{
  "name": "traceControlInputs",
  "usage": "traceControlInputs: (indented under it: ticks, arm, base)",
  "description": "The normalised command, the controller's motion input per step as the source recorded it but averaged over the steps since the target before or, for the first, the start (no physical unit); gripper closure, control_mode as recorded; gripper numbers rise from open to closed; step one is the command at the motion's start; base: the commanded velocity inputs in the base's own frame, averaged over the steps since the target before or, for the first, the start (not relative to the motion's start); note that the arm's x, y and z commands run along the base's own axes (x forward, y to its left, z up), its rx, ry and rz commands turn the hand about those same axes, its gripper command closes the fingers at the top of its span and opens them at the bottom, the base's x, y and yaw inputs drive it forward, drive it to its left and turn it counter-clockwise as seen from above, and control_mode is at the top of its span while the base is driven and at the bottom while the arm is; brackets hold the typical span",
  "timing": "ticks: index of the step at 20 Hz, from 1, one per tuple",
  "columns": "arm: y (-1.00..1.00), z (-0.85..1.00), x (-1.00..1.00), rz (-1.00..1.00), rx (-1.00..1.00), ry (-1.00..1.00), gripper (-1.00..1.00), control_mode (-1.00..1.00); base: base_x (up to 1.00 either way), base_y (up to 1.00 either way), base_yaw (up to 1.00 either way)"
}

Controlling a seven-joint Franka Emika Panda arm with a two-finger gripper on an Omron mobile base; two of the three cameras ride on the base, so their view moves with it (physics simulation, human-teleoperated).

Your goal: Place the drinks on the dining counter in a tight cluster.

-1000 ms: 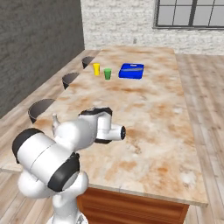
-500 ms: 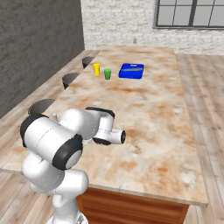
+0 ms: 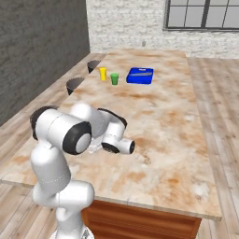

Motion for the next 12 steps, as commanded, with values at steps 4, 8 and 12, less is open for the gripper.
traceControlInputs:
  ticks: [4, 8, 12]
  arm:
    - [-0.01, -0.24, 0.29, 0.00, 0.07, -0.07, 1.00, -1.00]
    - [0.00, -0.17, 0.00, 0.00, 0.05, -0.11, 1.00, -1.00]
    - [0.00, -0.18, 0.00, 0.01, 0.01, -0.09, 1.00, -1.00]
  base:
    - [0.00, 0.00, 0.00]
    - [0.00, 0.00, 0.00]
    - [0.00, 0.00, 0.00]
